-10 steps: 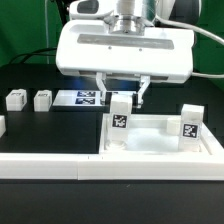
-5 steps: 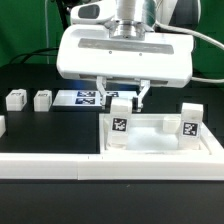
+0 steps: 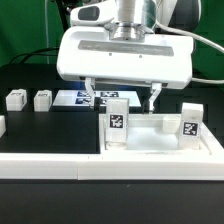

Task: Assemble square table

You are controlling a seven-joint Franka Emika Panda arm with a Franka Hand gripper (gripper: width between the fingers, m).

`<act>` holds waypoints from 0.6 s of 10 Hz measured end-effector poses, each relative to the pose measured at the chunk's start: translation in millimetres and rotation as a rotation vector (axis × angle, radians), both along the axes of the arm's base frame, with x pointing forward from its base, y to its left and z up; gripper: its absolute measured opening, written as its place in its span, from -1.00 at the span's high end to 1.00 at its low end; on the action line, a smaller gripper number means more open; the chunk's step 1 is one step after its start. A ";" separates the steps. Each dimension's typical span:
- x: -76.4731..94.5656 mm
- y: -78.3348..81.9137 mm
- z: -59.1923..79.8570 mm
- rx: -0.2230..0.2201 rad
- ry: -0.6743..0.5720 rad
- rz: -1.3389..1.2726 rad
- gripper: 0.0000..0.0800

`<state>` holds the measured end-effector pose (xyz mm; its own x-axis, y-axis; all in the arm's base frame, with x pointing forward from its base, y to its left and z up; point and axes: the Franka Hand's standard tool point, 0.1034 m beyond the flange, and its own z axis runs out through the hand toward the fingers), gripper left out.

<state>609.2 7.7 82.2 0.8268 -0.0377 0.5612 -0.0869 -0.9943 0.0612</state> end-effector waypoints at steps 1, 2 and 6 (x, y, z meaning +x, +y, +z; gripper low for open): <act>0.0 0.0 -0.1 -0.001 0.000 0.001 -0.60; -0.1 0.0 -0.2 -0.001 0.000 0.002 -0.62; -0.5 -1.6 -0.6 0.000 0.012 0.000 -0.62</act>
Offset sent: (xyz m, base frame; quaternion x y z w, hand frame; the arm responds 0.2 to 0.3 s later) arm 0.0000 0.0000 0.0000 0.0000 0.0000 0.0000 1.0000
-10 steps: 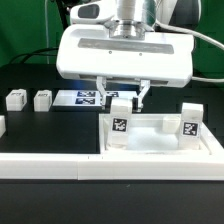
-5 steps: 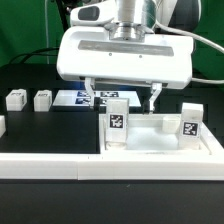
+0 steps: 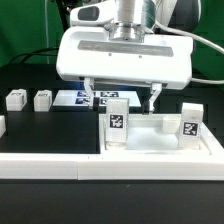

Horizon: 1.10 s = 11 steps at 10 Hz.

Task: Assemble square table

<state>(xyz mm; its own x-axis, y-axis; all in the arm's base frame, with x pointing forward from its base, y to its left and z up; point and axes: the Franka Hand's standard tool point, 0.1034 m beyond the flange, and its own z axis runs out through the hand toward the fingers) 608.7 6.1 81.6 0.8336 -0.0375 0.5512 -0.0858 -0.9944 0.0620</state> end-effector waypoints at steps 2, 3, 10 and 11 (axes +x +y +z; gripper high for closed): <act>-0.2 -10.9 16.1 0.051 0.113 -0.032 -0.62; 0.0 -14.5 18.7 0.080 0.193 -0.046 -0.62; 7.0 4.9 20.1 0.221 0.476 -0.100 -0.62; 7.1 2.9 20.2 0.221 0.475 -0.103 -0.62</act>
Offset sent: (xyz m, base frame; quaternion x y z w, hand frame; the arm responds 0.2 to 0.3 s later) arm 0.0099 -0.0146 0.0062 0.0723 -0.2572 0.1182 0.9564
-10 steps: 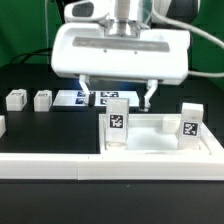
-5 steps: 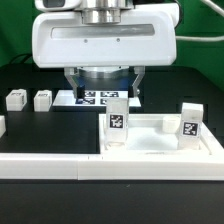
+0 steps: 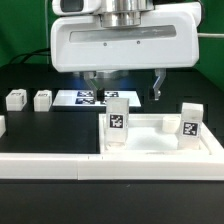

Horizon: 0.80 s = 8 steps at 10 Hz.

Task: Assemble square table

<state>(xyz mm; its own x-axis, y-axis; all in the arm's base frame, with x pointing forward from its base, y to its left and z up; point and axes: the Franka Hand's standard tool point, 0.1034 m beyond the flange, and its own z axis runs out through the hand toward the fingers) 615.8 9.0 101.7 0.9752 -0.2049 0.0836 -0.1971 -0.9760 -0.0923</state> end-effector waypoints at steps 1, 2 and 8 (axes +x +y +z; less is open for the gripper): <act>0.0 0.3 -0.1 0.000 0.000 0.000 -0.62; -1.7 0.3 -1.0 0.003 0.011 -0.004 -0.62; -14.0 -0.8 -20.3 0.028 0.143 -0.035 -0.62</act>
Offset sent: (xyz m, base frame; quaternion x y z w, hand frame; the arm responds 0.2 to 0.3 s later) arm -0.0023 0.0044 -0.0136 0.0007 -0.1172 0.0480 0.9920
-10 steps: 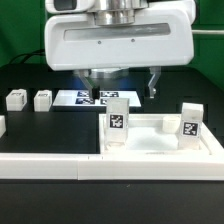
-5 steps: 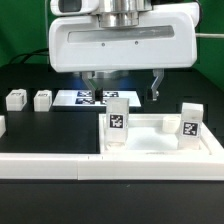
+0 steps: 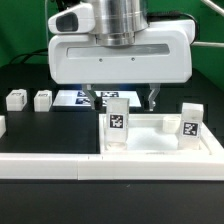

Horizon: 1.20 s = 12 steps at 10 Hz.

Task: Assemble square table

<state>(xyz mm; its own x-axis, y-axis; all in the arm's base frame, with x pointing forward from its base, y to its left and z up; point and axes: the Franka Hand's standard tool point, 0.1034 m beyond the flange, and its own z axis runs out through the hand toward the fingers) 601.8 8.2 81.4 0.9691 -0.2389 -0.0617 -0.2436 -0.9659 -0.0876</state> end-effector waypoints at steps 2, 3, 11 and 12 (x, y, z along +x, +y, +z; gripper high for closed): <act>-0.4 -0.1 -0.5 0.000 0.001 0.000 0.03; -0.7 -0.9 -0.8 -0.001 0.002 -0.001 0.03; 13.1 3.2 -1.6 -0.017 0.060 -0.557 0.27; 14.2 3.3 -1.7 0.018 0.084 -0.757 0.27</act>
Offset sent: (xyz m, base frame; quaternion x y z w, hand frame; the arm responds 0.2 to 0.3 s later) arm 0.0000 0.0000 0.0000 0.0000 0.0000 0.0000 1.0000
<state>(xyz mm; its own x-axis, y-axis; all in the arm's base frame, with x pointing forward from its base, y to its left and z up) 616.0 11.6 79.7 0.5331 -0.8347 -0.1379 -0.8455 -0.5312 -0.0537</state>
